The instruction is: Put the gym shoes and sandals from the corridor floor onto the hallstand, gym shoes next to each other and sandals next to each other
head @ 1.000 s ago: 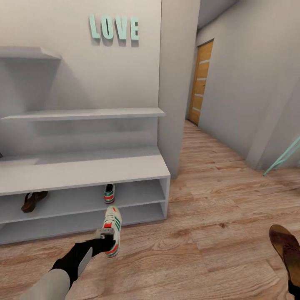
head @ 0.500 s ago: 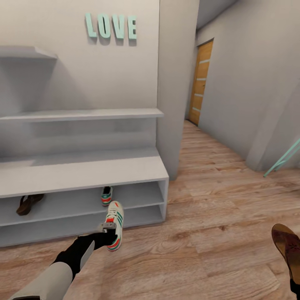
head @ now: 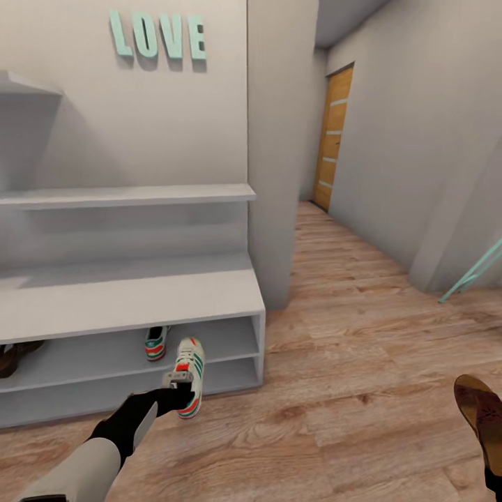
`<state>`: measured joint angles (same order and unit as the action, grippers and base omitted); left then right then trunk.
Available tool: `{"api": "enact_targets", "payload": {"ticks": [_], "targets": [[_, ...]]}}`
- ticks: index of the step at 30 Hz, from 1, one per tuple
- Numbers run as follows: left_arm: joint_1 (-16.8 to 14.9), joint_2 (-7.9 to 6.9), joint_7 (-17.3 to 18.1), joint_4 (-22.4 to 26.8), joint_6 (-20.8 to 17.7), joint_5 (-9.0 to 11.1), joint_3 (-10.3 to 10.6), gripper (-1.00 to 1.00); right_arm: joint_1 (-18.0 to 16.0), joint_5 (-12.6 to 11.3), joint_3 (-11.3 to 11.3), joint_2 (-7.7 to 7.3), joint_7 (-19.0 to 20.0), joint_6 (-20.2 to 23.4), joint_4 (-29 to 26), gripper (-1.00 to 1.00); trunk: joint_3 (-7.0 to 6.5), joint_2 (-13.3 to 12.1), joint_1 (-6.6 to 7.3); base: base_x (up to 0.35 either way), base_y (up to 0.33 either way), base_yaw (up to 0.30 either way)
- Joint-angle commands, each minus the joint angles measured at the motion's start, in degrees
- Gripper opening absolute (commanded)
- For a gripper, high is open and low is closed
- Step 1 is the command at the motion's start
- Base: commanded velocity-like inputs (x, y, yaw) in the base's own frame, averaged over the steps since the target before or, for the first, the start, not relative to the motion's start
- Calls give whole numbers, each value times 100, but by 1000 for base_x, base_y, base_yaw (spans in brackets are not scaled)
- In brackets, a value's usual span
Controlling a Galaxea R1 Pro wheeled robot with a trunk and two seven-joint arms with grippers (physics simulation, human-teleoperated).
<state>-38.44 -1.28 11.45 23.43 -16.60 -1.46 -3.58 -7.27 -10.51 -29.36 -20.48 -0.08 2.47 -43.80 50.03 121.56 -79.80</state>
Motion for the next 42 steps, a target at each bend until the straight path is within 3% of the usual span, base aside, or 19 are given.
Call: {"api": "enact_targets", "payload": {"ticks": [1, 6, 15, 23, 31, 33, 37, 42], "targets": [[-3, -4, 33, 12, -45, -11, -38, -100, -2, -74, 0, 0, 0, 25, -6, -100, 5, 2, -2, 238, -250, 0], [-2, -40, -71, 18, -27, -11, -57, -100, -2, -74, 0, 0, 0, 33, -6, -100, 5, 2, -2, 208, -162, 0], [-33, -49, -699, 25, -11, 18, -64, -100, -2, -74, 0, 0, 0, 34, -6, -100, 5, 2, -2, 33, -21, 0], [-478, 14, -1013, 8, -70, 31, -65, -100, -2, -74, 0, 0, 0, 34, -6, -100, 5, 2, -2, 1, -1, 0], [-491, -16, -1082, -5, -12, 57, -79, -100, -2, -67, 11, 0, 0, 30, -4, -100, 5, 2, -2, 0, 0, 0], [-463, -45, -1083, -5, -5, 58, -96, -100, -2, 10, 131, 2, 13, 20, 16, -100, 5, 2, -2, 0, 0, 0], [-445, -75, -1072, 21, 125, 60, -93, -100, -2, 189, 167, 130, 3, 18, 24, -100, 6, 2, -2, 0, 0, 0], [-440, -67, -1068, 165, 177, 51, -97, -100, -2, 115, 159, 264, 24, 25, -16, -100, 6, 2, -2, 0, 0, 0]]}}
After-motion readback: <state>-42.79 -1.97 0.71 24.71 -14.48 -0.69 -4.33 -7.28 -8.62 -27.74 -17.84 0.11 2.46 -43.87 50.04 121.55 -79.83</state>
